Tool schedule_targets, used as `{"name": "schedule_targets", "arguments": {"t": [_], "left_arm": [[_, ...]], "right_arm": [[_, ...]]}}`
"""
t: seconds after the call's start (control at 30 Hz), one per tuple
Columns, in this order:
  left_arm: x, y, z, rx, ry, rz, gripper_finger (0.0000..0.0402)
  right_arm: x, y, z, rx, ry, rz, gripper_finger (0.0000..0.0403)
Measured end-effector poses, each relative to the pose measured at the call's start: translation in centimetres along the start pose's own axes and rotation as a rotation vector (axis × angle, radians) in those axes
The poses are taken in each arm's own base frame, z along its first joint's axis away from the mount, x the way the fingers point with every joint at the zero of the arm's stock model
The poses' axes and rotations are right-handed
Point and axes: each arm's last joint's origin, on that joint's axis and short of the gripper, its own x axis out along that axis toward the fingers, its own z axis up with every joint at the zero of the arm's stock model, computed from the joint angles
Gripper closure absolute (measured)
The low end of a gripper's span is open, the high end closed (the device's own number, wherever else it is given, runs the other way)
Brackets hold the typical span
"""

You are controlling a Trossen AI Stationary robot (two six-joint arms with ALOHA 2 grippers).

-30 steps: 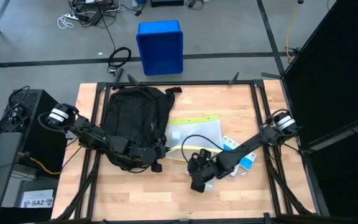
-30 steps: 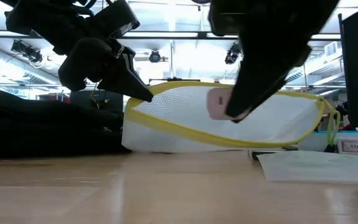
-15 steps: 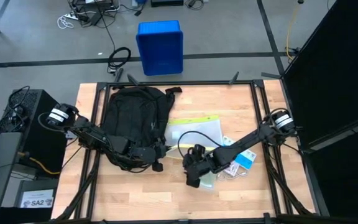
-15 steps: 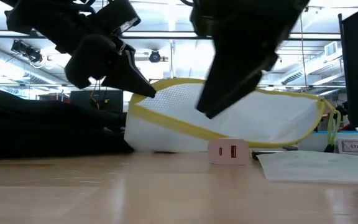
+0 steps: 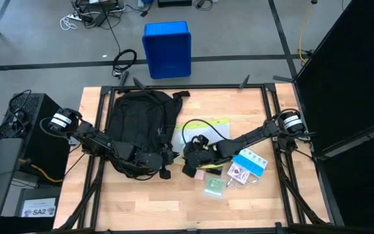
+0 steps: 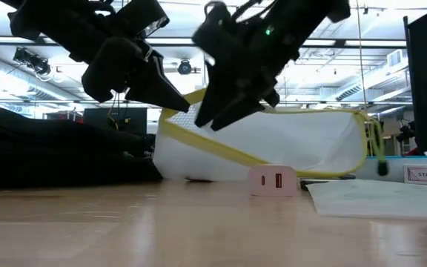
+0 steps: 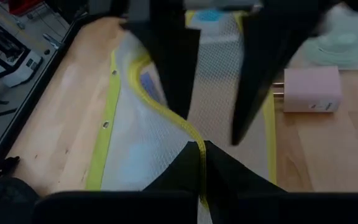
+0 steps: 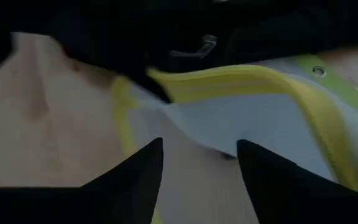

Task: Unpack backpack
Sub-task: Remove the black charger adapter from the zip lock bag

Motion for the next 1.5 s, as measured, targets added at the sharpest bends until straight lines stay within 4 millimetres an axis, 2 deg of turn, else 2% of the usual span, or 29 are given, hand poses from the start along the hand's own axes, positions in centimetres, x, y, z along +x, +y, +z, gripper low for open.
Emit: {"name": "schedule_targets", "arguments": {"t": [0.13, 0.27, 0.4, 0.67, 0.87, 1.0, 1.13, 1.23, 1.4, 1.5], "left_arm": [[0.0, 0.0, -0.1, 0.004, 0.005, -0.003, 0.0402], [0.0, 0.0, -0.2, 0.01, 0.014, -0.011, 0.0402], [0.0, 0.0, -0.1, 0.01, 0.012, -0.01, 0.0402], [0.0, -0.1, -0.1, 0.011, 0.01, -0.011, 0.0402], [0.0, -0.1, -0.1, 0.011, 0.01, -0.013, 0.0402], [0.0, 0.0, -0.1, 0.02, 0.007, -0.019, 0.0402], [0.0, -0.1, -0.1, 0.024, 0.003, -0.022, 0.0402], [0.0, -0.1, -0.1, 0.027, 0.004, -0.038, 0.0402], [0.0, -0.2, -0.2, 0.032, 0.01, -0.043, 0.0402], [0.0, -0.2, -0.2, 0.033, 0.012, -0.044, 0.0402]], "right_arm": [[2.0, -0.9, -0.2, -0.011, 0.025, -0.032, 0.0248], [3.9, -1.3, -1.2, -0.065, 0.067, -0.051, 0.0246], [5.1, -1.5, -2.1, -0.109, 0.094, -0.071, 0.0206], [5.4, -1.1, -1.4, -0.131, -0.011, -0.091, 0.0107], [5.5, -0.9, -0.6, -0.14, -0.088, -0.064, 0.009], [6.4, -2.0, -0.4, -0.127, -0.067, -0.074, 0.01], [8.2, -2.9, -0.4, -0.102, -0.044, -0.014, 0.0122], [9.0, -3.1, -0.9, -0.091, -0.019, 0.007, 0.0166], [9.3, -3.1, -1.2, -0.083, -0.009, 0.006, 0.0291], [9.3, -2.9, -1.3, -0.087, -0.007, 0.009, 0.029]]}}
